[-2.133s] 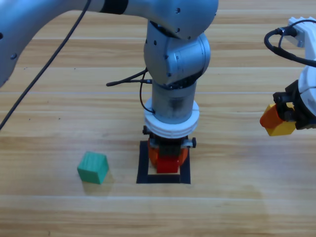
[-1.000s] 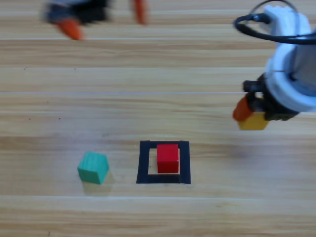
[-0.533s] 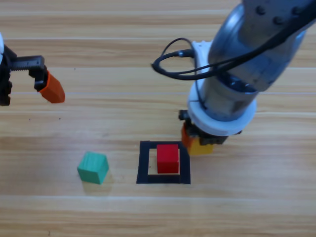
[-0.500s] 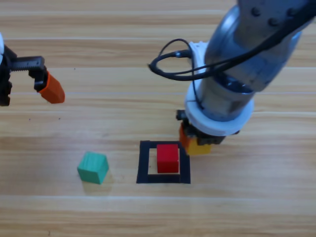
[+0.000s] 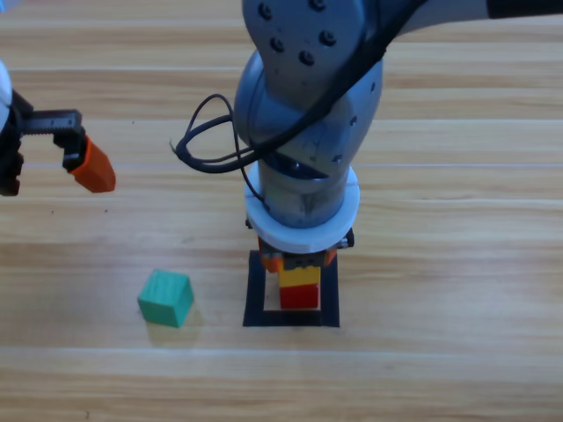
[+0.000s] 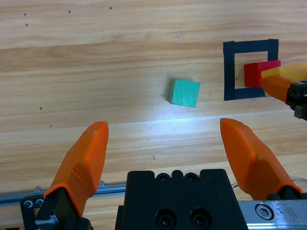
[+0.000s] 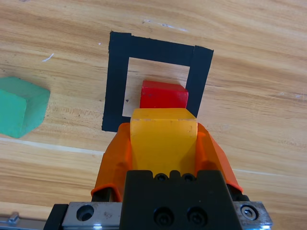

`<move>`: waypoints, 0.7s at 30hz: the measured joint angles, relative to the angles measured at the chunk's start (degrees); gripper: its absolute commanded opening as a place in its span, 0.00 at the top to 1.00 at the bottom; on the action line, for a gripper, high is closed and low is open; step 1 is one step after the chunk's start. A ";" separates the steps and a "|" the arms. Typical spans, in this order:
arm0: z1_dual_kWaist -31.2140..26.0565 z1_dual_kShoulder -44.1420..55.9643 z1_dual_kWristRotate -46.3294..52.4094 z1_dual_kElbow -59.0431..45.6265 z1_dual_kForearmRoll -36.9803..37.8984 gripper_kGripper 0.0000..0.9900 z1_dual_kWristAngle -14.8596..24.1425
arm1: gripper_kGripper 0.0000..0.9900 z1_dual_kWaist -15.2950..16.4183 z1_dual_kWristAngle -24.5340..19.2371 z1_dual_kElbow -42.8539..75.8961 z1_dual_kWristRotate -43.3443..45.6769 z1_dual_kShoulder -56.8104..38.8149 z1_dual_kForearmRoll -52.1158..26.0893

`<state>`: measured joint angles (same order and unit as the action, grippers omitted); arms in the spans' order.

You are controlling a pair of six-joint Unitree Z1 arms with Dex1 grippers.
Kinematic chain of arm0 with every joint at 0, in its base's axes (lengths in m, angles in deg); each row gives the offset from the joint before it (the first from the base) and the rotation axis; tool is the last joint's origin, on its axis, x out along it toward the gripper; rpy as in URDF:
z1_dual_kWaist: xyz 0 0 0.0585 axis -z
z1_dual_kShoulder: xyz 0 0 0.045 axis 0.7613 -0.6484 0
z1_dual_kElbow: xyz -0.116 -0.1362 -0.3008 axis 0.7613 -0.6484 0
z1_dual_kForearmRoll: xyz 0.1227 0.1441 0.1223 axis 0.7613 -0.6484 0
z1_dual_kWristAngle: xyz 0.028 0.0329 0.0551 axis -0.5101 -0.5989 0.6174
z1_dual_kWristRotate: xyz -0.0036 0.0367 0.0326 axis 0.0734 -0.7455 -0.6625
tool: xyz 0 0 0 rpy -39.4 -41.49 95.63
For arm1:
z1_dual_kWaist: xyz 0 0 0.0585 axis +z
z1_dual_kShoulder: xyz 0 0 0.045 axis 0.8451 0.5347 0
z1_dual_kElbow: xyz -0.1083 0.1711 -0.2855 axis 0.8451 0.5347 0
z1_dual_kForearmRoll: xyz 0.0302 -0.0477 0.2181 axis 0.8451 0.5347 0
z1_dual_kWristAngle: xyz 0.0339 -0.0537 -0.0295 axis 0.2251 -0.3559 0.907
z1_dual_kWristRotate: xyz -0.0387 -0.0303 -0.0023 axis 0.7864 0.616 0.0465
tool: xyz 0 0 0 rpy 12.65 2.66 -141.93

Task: Stack the blocks in the rectangular block: red at the bottom, yellow in the middle, green on top

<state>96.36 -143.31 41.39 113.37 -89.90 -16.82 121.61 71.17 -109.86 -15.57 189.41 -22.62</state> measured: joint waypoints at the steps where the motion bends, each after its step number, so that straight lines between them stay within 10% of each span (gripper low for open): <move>1: 0.00 -0.16 0.00 -0.09 0.00 0.00 -0.09 | 1.00 0.04 0.00 0.00 -0.17 0.09 0.01; 21: -0.06 -1.25 0.00 -2.03 0.59 0.00 -0.15 | 1.00 0.10 -1.84 -1.77 -3.35 1.48 0.01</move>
<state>96.31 -144.57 41.39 111.34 -89.30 -16.97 121.71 69.33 -111.63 -18.93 190.89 -22.61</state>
